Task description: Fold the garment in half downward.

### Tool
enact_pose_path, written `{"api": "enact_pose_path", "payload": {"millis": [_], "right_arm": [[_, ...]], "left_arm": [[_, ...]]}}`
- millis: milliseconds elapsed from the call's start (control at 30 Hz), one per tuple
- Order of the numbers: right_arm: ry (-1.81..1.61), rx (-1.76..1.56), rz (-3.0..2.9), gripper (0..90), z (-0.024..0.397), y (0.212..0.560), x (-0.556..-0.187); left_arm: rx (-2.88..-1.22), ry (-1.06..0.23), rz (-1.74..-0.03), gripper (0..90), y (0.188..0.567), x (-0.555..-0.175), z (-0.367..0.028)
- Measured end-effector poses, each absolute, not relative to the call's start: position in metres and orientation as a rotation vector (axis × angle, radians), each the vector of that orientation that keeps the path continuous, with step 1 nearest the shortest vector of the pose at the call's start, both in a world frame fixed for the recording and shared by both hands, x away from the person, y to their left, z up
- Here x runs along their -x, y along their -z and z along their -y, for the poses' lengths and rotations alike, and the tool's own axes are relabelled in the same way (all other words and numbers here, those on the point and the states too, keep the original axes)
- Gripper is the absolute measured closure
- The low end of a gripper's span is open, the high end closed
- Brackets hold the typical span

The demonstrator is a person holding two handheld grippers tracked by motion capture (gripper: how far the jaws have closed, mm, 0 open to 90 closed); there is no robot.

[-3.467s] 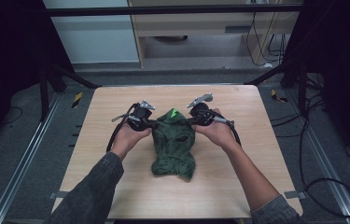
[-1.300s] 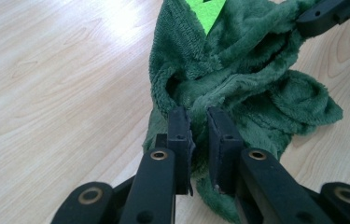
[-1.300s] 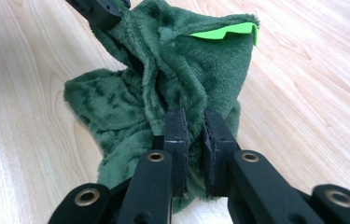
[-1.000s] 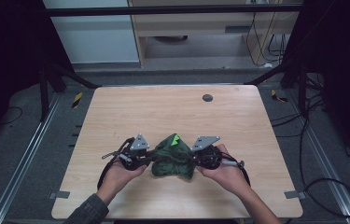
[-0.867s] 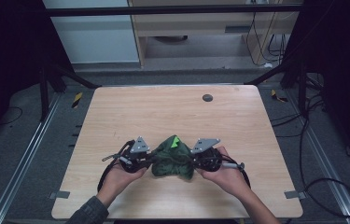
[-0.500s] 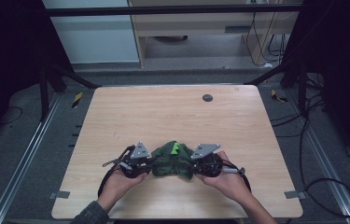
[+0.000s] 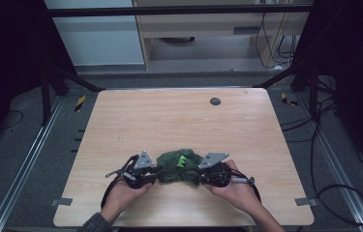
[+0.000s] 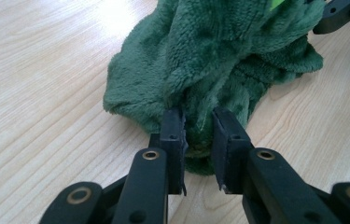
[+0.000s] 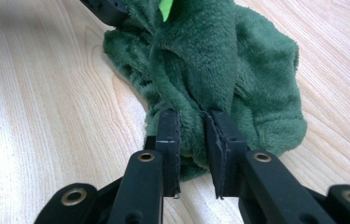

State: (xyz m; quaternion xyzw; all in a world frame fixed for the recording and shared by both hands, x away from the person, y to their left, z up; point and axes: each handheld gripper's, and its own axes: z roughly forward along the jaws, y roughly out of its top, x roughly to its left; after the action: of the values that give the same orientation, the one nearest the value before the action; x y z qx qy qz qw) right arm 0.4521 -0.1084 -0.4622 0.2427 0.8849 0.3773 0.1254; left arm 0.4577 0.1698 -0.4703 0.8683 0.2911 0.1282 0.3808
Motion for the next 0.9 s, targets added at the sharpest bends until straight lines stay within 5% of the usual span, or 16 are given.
{"api": "enact_pose_path", "payload": {"millis": [900], "right_arm": [[-1.087, -0.743, -2.574, 65.1, 0.113, 0.466, -0.449]], "left_arm": [[-2.206, -0.340, -0.765, 72.3, 0.481, -0.451, -0.173]]}}
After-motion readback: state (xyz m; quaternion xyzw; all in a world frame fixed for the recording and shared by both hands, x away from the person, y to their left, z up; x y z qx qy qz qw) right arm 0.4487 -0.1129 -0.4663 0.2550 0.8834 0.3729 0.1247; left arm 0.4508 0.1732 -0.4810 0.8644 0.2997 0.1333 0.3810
